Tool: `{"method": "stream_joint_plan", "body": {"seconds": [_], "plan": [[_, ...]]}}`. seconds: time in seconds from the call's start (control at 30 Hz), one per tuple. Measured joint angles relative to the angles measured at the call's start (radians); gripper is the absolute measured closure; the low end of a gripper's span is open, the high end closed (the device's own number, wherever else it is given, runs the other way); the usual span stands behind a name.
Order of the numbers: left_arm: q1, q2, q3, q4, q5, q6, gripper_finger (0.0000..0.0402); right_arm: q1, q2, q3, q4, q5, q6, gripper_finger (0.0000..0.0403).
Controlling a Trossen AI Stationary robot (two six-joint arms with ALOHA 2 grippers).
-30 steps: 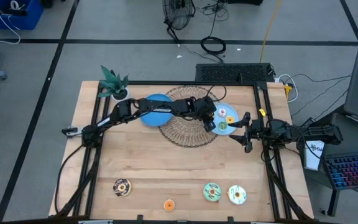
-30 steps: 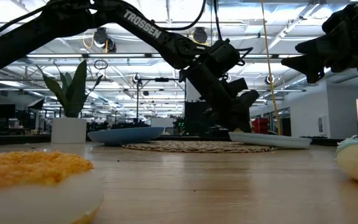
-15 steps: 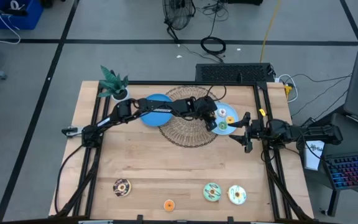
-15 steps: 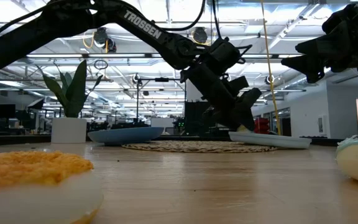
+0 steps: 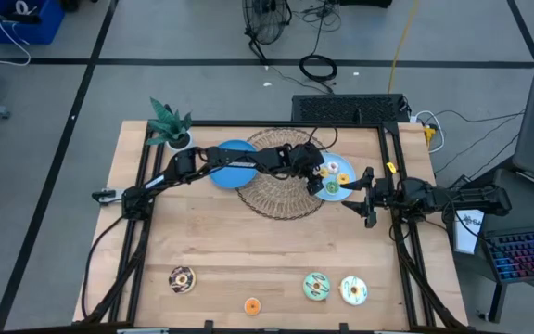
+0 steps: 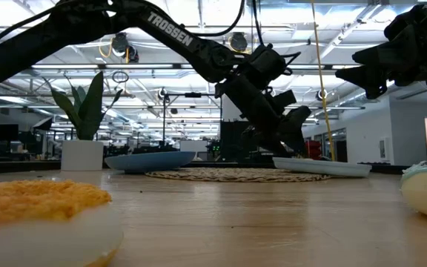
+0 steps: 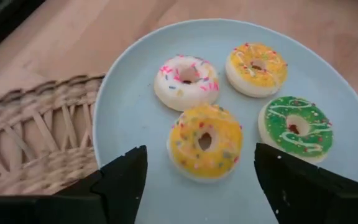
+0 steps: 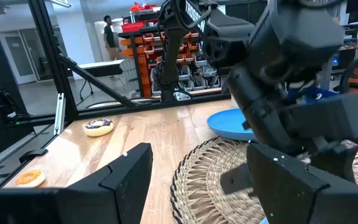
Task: Pick & Place donuts
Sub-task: Put the small orange donut on the light blue plate
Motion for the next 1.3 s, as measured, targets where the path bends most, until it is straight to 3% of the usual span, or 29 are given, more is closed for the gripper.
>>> {"method": "stream_joint_plan", "body": {"seconds": [0.27, 0.67, 0.93, 1.3], "plan": [[-0.001, -0.112, 0.001, 0.003, -0.053, 0.07, 0.0116, 0.0, 0.0, 0.0, 0.0, 0.0, 0.0, 0.0161], [-0.009, -0.427, 0.002, -0.23, -0.08, 0.078, 0.0113, 0.0, 0.0, 0.0, 0.0, 0.0, 0.0, 0.0161], [-0.023, -0.602, 0.002, -0.301, -0.077, 0.072, 0.0117, 0.0, 0.01, 0.0, 0.0, 0.0, 0.0, 0.0161], [-0.078, -0.727, 0.002, -0.619, -0.024, 0.07, 0.0116, 0.0, 0.03, 0.0, -0.002, 0.0, 0.0, 0.0161]]}}
